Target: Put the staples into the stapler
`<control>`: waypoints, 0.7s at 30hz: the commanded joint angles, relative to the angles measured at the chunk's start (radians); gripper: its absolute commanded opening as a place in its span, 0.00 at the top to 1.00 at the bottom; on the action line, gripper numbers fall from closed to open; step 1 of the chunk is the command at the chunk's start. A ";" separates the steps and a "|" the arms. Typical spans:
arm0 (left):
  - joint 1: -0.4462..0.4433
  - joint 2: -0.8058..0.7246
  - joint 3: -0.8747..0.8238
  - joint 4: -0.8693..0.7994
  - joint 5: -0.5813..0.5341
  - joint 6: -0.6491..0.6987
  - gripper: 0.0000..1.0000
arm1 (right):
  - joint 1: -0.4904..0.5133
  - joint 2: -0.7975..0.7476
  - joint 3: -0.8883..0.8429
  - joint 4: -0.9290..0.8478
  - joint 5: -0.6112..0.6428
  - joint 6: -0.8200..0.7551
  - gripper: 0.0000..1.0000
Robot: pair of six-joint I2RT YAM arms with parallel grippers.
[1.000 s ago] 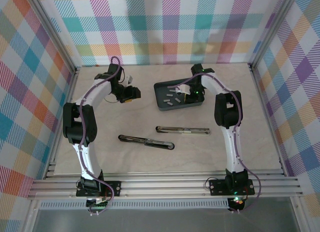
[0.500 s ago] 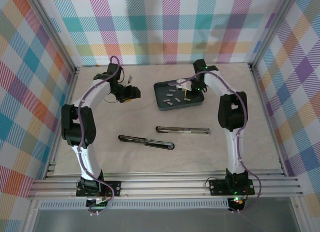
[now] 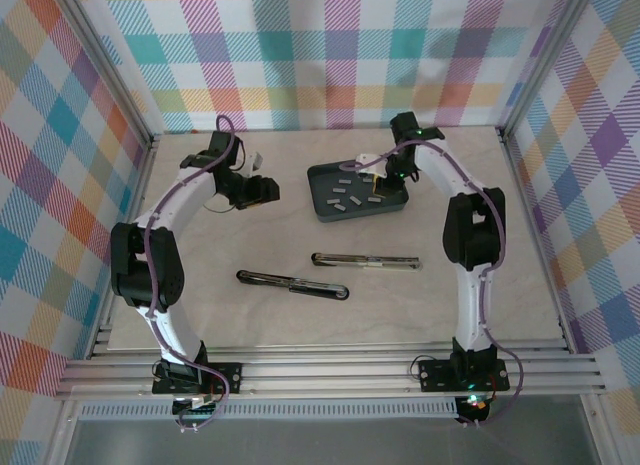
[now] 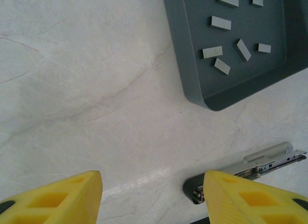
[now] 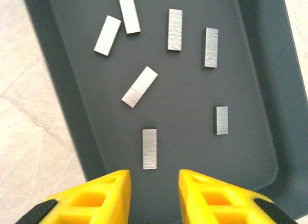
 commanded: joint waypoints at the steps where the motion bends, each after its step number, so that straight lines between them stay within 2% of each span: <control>1: -0.007 -0.010 -0.004 0.005 -0.007 0.004 0.41 | 0.004 0.069 0.065 -0.058 -0.010 0.000 0.66; 11: -0.006 0.042 0.030 0.001 0.003 0.006 0.41 | 0.005 0.155 0.126 -0.071 -0.019 0.008 0.58; 21: -0.006 0.059 0.047 -0.011 0.000 0.009 0.41 | 0.005 0.204 0.144 -0.065 -0.032 0.022 0.57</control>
